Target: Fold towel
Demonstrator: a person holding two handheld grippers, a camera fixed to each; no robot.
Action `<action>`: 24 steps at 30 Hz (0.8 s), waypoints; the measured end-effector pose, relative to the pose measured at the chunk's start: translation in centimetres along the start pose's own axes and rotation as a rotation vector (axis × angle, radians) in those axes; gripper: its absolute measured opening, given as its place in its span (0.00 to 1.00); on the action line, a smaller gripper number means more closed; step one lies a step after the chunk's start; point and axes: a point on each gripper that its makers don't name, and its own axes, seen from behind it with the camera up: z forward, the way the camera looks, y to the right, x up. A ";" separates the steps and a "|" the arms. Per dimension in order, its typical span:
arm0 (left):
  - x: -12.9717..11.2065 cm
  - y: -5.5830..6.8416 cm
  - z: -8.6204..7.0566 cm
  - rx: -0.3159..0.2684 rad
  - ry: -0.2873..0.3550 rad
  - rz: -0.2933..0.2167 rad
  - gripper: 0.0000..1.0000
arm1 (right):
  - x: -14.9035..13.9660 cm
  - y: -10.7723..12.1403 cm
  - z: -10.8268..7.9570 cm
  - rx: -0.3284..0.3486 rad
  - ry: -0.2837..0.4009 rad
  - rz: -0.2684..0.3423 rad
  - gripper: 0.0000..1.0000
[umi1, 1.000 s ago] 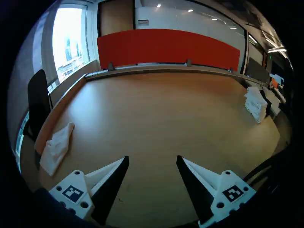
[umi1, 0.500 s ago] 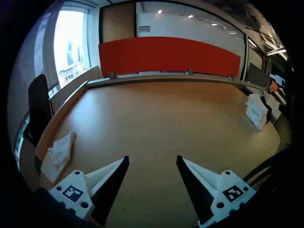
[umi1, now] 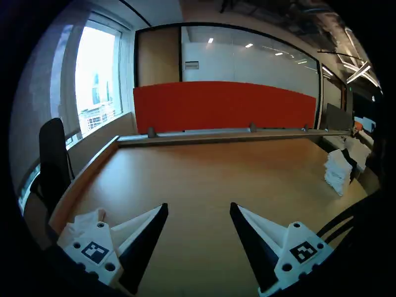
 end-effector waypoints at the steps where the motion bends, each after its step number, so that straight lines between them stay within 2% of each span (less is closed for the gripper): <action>1: 0.6 -0.1 0.2 0.000 0.013 0.001 0.93 | 0.2 -0.4 0.0 0.004 0.003 -0.001 1.00; 6: 4.0 -0.9 1.3 0.009 0.083 0.003 0.92 | 1.4 -2.2 0.3 0.023 0.023 -0.003 1.00; 15: 9.7 -2.4 1.9 0.032 0.202 -0.036 0.93 | 2.5 -5.6 0.4 0.059 0.038 0.036 1.00; 24: 12.9 -3.4 1.6 0.051 0.273 -0.101 0.93 | 3.3 -7.7 0.9 0.079 0.061 0.040 1.00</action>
